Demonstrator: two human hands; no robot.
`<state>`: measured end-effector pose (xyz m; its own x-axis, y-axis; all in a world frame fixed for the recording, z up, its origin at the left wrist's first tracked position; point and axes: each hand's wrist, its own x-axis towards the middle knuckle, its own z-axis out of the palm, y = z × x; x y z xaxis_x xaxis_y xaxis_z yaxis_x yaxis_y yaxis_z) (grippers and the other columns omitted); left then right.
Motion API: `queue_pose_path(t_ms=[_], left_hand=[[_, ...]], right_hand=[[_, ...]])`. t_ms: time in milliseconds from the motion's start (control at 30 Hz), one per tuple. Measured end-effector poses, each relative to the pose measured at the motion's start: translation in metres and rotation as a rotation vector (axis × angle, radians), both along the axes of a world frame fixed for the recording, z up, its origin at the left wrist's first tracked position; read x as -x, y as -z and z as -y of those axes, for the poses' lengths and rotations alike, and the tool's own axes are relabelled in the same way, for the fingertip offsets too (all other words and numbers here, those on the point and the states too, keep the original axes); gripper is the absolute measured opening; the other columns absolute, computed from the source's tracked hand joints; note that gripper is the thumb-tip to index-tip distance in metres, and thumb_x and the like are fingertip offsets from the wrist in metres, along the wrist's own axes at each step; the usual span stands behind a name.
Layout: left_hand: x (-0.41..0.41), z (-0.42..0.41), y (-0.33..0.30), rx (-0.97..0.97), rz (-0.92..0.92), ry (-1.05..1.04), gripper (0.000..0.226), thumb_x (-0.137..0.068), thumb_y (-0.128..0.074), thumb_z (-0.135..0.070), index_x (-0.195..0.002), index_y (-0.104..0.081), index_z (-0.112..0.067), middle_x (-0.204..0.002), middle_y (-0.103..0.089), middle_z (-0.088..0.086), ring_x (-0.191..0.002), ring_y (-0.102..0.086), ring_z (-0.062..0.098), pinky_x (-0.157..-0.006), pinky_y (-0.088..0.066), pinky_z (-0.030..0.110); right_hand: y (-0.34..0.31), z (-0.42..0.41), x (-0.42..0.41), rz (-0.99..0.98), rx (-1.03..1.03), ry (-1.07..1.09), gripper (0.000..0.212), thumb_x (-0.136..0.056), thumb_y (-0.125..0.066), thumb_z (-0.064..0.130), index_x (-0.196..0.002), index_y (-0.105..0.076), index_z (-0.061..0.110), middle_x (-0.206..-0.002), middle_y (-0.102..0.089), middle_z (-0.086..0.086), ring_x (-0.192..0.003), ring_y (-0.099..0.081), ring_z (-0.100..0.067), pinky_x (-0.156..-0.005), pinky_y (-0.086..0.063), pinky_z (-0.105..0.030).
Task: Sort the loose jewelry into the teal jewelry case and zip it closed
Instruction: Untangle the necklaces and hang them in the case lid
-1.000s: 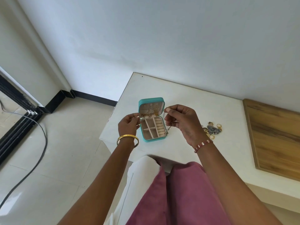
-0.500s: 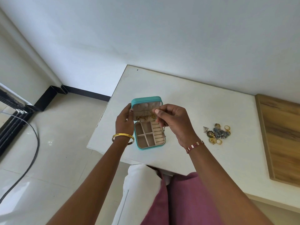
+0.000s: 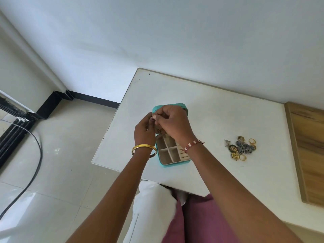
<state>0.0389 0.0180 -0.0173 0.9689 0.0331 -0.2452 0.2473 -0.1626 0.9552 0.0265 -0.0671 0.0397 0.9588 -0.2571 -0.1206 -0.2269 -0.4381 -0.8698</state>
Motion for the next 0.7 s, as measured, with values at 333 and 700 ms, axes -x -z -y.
queue_pose_path(t_ms=[333, 700], left_hand=[[-0.003, 0.002, 0.000, -0.042, -0.005, 0.014, 0.032, -0.096, -0.041, -0.012, -0.124, -0.057, -0.009, -0.121, -0.062, 0.013, -0.109, -0.058, 0.029, -0.097, -0.048, 0.046], [0.002, 0.005, 0.005, -0.113, 0.014, -0.022, 0.033, -0.096, -0.040, -0.014, -0.125, -0.056, -0.010, -0.124, -0.060, 0.011, -0.112, -0.057, 0.027, -0.101, -0.045, 0.041]], right_hand=[[0.013, -0.010, 0.004, 0.112, 0.274, 0.076, 0.019, -0.090, -0.057, 0.017, -0.101, -0.070, 0.007, -0.094, -0.072, -0.010, -0.083, -0.065, -0.022, -0.079, -0.055, -0.031], [0.034, -0.021, 0.006, 0.298, 0.246, 0.271, 0.012, -0.083, -0.066, 0.012, -0.091, -0.072, 0.005, -0.086, -0.072, -0.009, -0.077, -0.061, -0.018, -0.071, -0.045, -0.019]])
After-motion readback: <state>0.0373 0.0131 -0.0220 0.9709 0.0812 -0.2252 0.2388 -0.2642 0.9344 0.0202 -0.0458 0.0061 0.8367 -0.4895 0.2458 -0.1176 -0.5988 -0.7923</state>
